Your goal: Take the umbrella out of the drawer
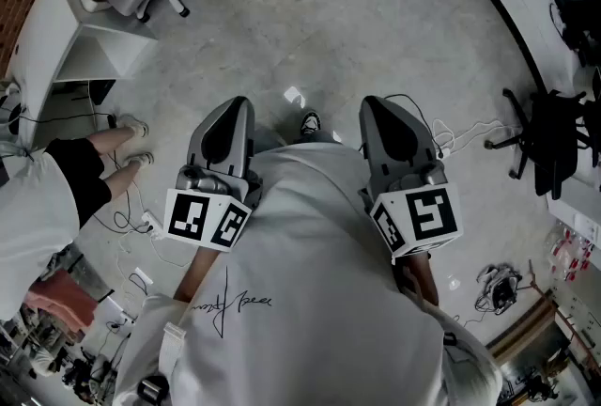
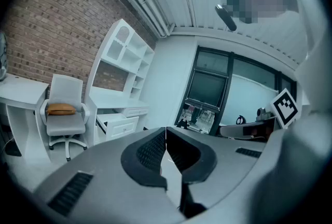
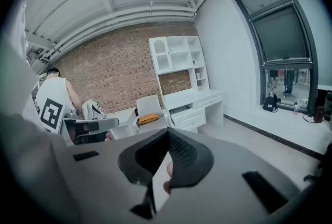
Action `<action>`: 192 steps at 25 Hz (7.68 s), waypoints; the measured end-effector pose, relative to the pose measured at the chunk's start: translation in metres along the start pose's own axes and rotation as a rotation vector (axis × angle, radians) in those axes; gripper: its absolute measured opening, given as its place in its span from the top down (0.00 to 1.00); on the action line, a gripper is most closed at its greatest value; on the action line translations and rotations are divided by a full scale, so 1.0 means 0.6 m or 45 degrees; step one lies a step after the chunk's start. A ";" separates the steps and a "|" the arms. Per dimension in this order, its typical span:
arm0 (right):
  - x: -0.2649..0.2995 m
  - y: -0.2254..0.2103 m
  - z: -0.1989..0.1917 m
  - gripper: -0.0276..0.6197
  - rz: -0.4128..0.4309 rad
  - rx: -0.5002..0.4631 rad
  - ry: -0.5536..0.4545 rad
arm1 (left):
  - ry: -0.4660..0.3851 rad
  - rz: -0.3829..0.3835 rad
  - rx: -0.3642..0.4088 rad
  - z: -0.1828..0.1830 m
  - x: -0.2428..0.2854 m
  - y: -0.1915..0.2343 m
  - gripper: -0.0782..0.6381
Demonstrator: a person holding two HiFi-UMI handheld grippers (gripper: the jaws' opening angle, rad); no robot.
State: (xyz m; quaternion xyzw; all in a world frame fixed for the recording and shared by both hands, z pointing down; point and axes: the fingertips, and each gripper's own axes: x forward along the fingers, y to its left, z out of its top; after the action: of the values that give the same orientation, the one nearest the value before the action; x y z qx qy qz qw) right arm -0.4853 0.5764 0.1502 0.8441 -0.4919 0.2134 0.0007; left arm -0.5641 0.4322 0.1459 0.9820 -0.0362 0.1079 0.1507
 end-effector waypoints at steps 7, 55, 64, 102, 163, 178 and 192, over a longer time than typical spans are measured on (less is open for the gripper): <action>0.005 -0.023 0.010 0.92 0.002 0.082 -0.039 | -0.007 0.060 0.038 0.010 0.017 0.025 0.87; 0.382 -0.110 0.227 0.92 0.070 -0.051 0.015 | -0.012 -0.040 0.057 0.202 0.376 0.246 0.87; 0.462 -0.124 0.272 0.92 0.064 -0.026 -0.009 | -0.054 -0.033 0.035 0.234 0.421 0.311 0.87; 0.880 -0.294 0.476 0.92 0.677 -0.148 0.165 | -0.208 0.434 -0.113 0.371 0.716 0.482 0.87; 1.188 -0.271 0.401 0.92 1.474 -0.815 0.551 | -0.109 0.974 -0.511 0.255 0.857 0.581 0.87; 1.238 -0.277 0.301 0.92 1.497 -1.014 0.613 | -0.126 0.983 -0.586 0.227 0.862 0.601 0.87; 1.314 -0.289 0.213 0.92 1.464 -1.213 0.649 | -0.144 0.988 -0.683 0.214 0.874 0.616 0.87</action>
State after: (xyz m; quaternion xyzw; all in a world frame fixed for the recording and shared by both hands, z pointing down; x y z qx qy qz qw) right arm 0.0396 -0.0154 0.3546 0.2913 -0.8744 0.1335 0.3644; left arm -0.0659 0.0214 0.2495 0.8266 -0.4352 0.0893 0.3454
